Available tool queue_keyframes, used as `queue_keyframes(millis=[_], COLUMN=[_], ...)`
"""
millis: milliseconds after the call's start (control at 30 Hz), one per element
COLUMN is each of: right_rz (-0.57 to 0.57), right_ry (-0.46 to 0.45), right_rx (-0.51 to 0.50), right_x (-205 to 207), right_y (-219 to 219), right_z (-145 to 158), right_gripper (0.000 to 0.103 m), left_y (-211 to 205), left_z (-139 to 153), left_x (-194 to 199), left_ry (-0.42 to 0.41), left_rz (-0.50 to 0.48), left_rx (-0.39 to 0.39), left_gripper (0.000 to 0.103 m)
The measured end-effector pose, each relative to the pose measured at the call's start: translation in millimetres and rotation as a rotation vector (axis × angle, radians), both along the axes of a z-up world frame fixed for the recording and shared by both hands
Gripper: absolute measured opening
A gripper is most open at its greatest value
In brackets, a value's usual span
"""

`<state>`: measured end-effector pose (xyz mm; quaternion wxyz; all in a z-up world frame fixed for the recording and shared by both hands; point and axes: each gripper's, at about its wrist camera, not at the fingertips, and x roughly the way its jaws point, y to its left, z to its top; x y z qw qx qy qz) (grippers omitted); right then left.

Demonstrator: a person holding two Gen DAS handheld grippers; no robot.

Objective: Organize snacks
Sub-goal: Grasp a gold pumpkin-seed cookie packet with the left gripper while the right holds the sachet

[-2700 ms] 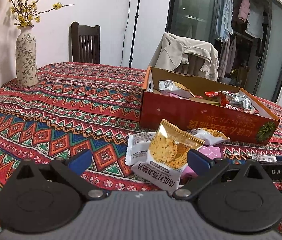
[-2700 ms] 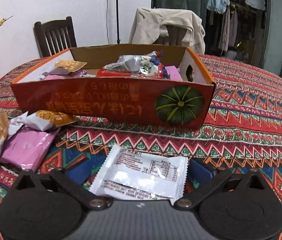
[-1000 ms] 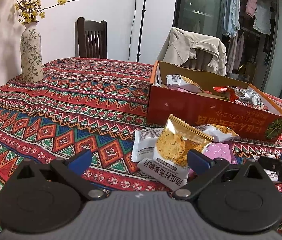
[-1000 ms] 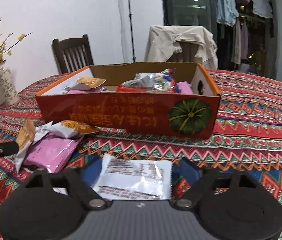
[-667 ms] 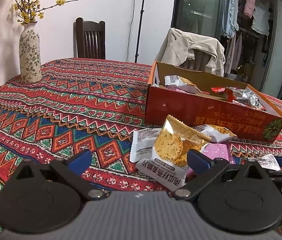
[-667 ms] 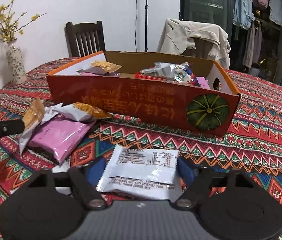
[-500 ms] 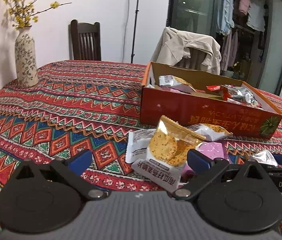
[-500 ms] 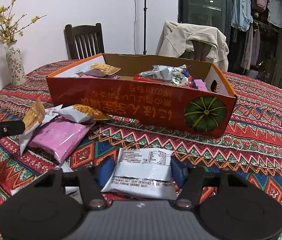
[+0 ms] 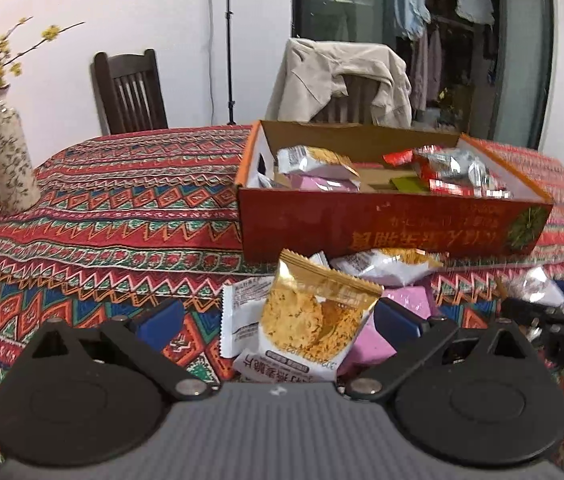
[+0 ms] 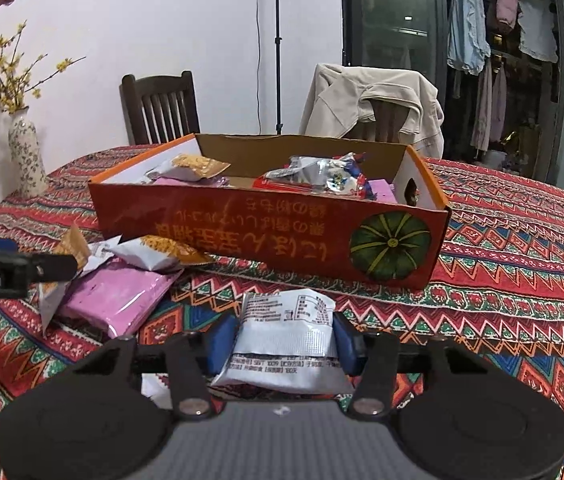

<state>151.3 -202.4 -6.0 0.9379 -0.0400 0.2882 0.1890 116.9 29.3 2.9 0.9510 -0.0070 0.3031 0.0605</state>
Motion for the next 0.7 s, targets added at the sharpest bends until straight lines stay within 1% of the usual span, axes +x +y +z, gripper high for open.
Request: queue_keyframes(millis=[67, 100, 133, 167, 200, 233, 267, 300, 500, 700], right_rz=[-0.001, 0.0, 0.0, 0.0, -0.001, -0.002, -0.003, -0.003, -0.011, -0.011], right_ry=[-0.001, -0.001, -0.002, -0.001, 0.0, 0.001, 0.002, 0.002, 0.008, 0.0], right_rx=[0.003, 0.003, 0.002, 0.003, 0.002, 0.003, 0.004, 0.005, 0.008, 0.017], right_x=[0, 0, 0, 0, 0, 0, 1, 1, 2, 1], right_y=[0, 0, 0, 0, 0, -1, -1, -1, -2, -2], right_z=[0, 0, 0, 0, 0, 0, 0, 0, -1, 0], right_gripper=[0.051, 0.051, 0.051, 0.051, 0.051, 0.052, 0.052, 0.052, 0.052, 0.052], left_y=[0, 0, 0, 0, 1, 2, 2, 2, 4, 8], left_z=[-4, -6, -7, -9, -10, -10, -9, -9, -8, -2], left_x=[3, 3, 3, 4, 4, 3, 2, 1, -5, -13], left_ry=[0.011, 0.016, 0.02, 0.025, 0.03, 0.028, 0.024, 0.021, 0.005, -0.015], left_rz=[-0.01, -0.016, -0.02, -0.023, -0.028, -0.036, -0.043, -0.048, -0.045, -0.034], left_rx=[-0.005, -0.012, -0.016, -0.02, -0.028, -0.042, -0.052, -0.052, -0.07, -0.086], left_gripper=[0.103, 0.1, 0.093, 0.087, 0.077, 0.07, 0.065, 0.056, 0.052, 0.051])
